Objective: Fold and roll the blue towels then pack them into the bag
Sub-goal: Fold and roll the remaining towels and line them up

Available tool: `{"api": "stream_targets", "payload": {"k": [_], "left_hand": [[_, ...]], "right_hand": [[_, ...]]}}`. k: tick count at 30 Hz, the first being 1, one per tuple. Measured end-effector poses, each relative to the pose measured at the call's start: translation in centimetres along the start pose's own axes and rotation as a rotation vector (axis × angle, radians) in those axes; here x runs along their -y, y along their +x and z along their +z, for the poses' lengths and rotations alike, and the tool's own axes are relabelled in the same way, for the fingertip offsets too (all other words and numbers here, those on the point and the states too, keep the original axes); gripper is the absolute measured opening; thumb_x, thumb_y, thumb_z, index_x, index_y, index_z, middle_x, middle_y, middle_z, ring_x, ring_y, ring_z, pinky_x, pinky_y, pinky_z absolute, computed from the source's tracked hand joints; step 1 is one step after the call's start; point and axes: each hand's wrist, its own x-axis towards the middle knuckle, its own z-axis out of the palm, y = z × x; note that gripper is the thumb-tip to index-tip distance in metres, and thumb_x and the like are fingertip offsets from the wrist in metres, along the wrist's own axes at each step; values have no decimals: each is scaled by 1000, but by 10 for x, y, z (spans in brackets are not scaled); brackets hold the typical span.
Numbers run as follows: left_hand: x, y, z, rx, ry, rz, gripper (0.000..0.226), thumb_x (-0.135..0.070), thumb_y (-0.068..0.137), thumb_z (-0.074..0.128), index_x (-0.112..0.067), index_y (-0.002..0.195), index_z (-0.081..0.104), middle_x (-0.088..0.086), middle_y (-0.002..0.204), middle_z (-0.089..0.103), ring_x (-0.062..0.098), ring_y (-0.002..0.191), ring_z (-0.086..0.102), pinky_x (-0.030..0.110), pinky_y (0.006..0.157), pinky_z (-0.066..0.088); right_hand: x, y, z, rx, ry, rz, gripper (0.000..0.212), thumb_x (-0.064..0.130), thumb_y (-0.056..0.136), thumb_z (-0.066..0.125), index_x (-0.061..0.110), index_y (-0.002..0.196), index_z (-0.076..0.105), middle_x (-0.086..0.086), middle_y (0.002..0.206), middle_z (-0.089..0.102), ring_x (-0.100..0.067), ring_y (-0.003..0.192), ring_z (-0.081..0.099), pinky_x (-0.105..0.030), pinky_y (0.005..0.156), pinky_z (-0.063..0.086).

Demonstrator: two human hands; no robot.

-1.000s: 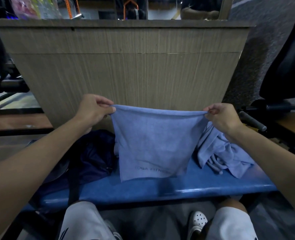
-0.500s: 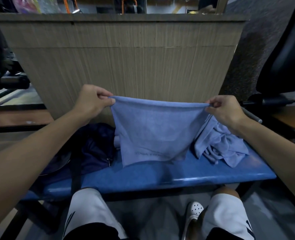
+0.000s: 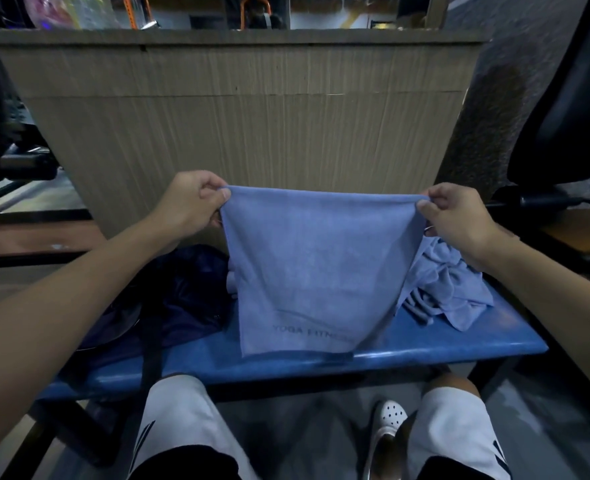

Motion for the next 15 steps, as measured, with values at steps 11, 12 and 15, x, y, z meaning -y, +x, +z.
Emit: {"api": "stream_targets", "payload": {"k": [11,12,15], "left_hand": [[119,53,66,106,-26,-243,6,-7,88,69,-8,82,70,14,74,70,18,66,66,27,62,60],[133,60,73,115,-14,-262,6,-7,87,70,-8,81,70,15,75,70,19,66,67,29,63,60],[172,84,93,108,20,-320,5,-6,87,70,-7,82,71,14,72,70,17,62,67,27,58,58]], "right_hand": [[-98,60,73,70,-214,124,38,9,92,61,18,57,50,4,44,45,-9,44,43,-21,51,35],[-108,68,82,83,-217,144,36,8,92,61,16,59,50,8,43,44,-6,42,46,-17,48,33],[-140,94,108,113,-240,184,14,10,90,65,9,76,63,4,55,51,-3,49,47,-27,62,39]]}}
